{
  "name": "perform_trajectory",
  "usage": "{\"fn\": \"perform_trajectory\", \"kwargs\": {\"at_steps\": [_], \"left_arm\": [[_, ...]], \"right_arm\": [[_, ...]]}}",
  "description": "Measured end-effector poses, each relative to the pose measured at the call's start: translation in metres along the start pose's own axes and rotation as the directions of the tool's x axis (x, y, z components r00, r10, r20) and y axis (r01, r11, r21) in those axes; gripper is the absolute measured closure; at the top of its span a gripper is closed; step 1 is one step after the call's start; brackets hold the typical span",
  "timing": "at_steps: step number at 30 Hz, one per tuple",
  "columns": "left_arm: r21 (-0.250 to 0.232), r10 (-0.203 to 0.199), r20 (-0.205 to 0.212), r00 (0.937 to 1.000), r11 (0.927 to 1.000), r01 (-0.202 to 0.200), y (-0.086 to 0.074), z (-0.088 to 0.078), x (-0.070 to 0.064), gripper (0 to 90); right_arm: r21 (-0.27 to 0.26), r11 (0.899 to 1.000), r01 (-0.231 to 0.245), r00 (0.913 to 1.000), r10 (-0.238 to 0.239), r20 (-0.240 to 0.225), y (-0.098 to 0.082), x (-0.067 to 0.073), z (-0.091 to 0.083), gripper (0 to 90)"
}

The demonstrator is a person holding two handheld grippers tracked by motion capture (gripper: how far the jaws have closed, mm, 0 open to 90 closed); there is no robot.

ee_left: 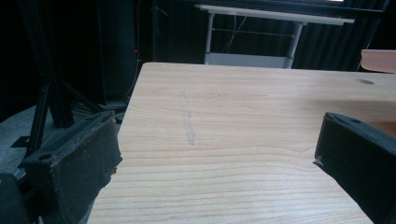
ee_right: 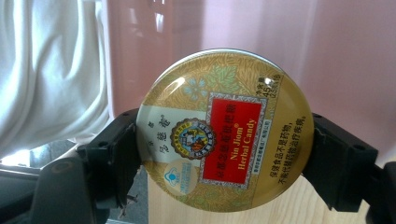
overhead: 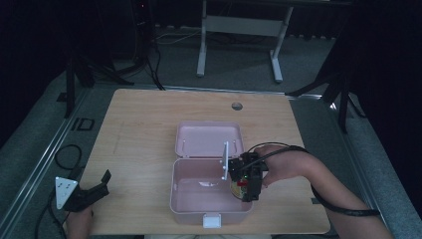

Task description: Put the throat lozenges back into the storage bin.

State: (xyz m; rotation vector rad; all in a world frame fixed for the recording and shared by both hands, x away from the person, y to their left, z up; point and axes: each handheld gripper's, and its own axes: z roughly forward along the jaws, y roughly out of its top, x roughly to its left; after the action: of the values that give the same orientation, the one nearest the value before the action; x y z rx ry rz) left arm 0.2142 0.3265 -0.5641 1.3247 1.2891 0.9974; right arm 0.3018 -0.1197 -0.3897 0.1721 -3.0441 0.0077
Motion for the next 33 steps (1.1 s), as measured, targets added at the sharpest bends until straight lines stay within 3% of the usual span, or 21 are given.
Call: {"fn": "perform_trajectory", "kwargs": {"at_steps": [8,20,27,33], "left_arm": [[0.0,0.0,0.001,1.0,1.0,0.0,0.0,0.0,0.0,0.3],[0.002,0.001,0.002,1.0,1.0,-0.001,0.0,0.0,0.0,0.4],[0.002,0.001,0.003,1.0,1.0,-0.001,0.0,0.0,0.0,0.3],[0.001,0.002,0.005,1.0,1.0,-0.002,0.0,0.0,0.0,0.3]], "right_arm": [[0.005,1.0,0.022,0.9997,-0.022,-0.006,0.013,-0.004,0.012,20.1],[0.037,0.998,0.042,0.9991,-0.041,-0.013,0.024,-0.011,0.048,20.1],[0.075,0.997,0.025,0.9988,-0.022,-0.043,0.026,-0.019,0.071,20.1],[0.099,0.995,0.027,0.9989,-0.023,-0.042,0.03,-0.021,0.086,20.1]]}}
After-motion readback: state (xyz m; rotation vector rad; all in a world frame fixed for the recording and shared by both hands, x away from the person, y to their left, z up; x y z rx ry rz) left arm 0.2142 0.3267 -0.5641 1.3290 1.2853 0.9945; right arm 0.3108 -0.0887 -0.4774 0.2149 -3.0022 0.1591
